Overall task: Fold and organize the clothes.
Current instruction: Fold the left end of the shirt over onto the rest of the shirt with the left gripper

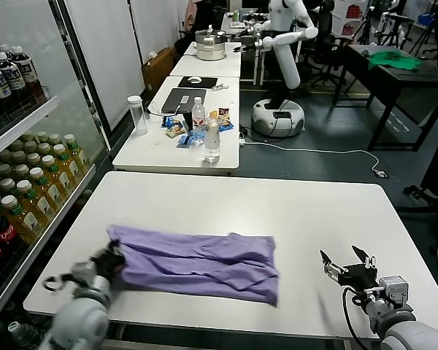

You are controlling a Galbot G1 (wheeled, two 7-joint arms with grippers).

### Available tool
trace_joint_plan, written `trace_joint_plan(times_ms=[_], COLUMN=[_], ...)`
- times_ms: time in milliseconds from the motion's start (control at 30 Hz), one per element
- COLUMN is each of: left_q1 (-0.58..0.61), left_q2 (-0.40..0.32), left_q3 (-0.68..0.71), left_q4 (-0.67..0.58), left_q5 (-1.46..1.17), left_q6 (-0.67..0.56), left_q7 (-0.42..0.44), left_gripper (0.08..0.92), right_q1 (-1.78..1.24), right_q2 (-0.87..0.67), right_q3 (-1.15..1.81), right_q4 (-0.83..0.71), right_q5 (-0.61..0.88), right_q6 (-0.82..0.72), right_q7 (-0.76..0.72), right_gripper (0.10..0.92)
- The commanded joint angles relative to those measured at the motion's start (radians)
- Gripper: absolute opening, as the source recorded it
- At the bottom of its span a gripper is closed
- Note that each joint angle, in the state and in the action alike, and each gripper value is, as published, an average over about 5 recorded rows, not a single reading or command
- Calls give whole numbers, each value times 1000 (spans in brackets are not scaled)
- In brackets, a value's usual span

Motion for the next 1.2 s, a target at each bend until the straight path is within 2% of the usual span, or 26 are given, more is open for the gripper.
trace_joint_plan(times_ms=[33, 133, 300, 467, 700, 933, 1100, 1200], left_q1=[-21, -17, -47, -83, -155, -189, -191, -178], left_q2=[65, -21, -158, -226, -291, -316, -308, -294], left_q3=[-166, -76, 76, 213, 349, 418, 450, 455], left_q4=[-218, -288, -292, -261, -155, -59, -33, -48], left_q5=[-545, -623, -687, -663, -564, -481, -359, -275], left_q6=[13, 17, 17, 4, -2, 6, 34, 42], left_q7=[46, 39, 13, -5, -21, -13, 59, 100], left_gripper=[129, 129, 129, 129, 129, 129, 132, 173], right_q1=[2, -2, -9, -8, -6, 1, 10, 13], right_q2=[2, 0, -5, -11, -16, -29, -31, -31], right_q3=[-1, 2, 9, 12, 12, 18, 10, 6], right_q4=[-8, -9, -13, -20, -33, -47, -54, -57], right_q5=[-4, -6, -8, -9, -9, -4, -4, -5], right_q6=[2, 4, 9, 14, 21, 26, 27, 28], right_q7=[1, 1, 1, 0, -2, -4, -4, -4], right_gripper=[823, 823, 823, 823, 823, 823, 823, 823])
